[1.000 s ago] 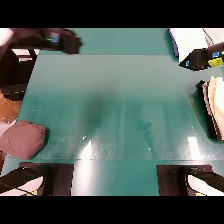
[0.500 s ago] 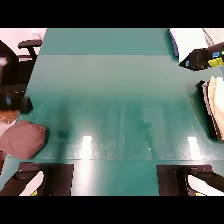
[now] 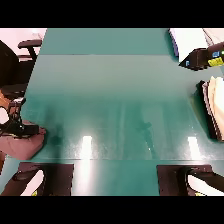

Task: Fold the shirts.

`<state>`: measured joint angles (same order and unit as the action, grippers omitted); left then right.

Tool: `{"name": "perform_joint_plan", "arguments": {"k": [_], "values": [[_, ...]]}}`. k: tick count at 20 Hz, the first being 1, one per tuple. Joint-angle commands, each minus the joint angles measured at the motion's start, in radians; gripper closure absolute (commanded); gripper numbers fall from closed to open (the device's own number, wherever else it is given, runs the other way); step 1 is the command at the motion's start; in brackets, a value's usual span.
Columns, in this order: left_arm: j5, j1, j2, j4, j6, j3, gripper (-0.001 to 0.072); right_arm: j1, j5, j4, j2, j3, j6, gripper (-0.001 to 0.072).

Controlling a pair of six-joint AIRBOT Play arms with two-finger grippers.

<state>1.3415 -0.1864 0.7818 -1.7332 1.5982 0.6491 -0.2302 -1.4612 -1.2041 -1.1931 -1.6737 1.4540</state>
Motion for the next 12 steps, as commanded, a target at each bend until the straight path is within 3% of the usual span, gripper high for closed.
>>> {"name": "perform_joint_plan", "arguments": {"k": [1, 4, 8, 12], "values": [[0.033, 0.000, -0.002, 0.012, 0.018, 0.111, 0.0684, 0.000, 0.027, 0.001, 0.001, -0.002, 0.000, 0.0695], [0.077, 0.100, -0.002, 0.044, 0.018, 0.399, 0.0686, 0.000, 0.053, 0.001, 0.003, -0.051, 0.000, 0.0695], [0.052, 0.400, -0.001, 0.066, 0.022, 0.758, 0.0687, 0.006, 0.090, 0.000, 0.002, -0.199, 0.000, 0.0696], [-0.008, 0.657, 0.035, 0.011, 0.022, 0.937, 0.0688, 0.042, 0.119, 0.000, 0.002, -0.316, 0.000, 0.0696]]}}
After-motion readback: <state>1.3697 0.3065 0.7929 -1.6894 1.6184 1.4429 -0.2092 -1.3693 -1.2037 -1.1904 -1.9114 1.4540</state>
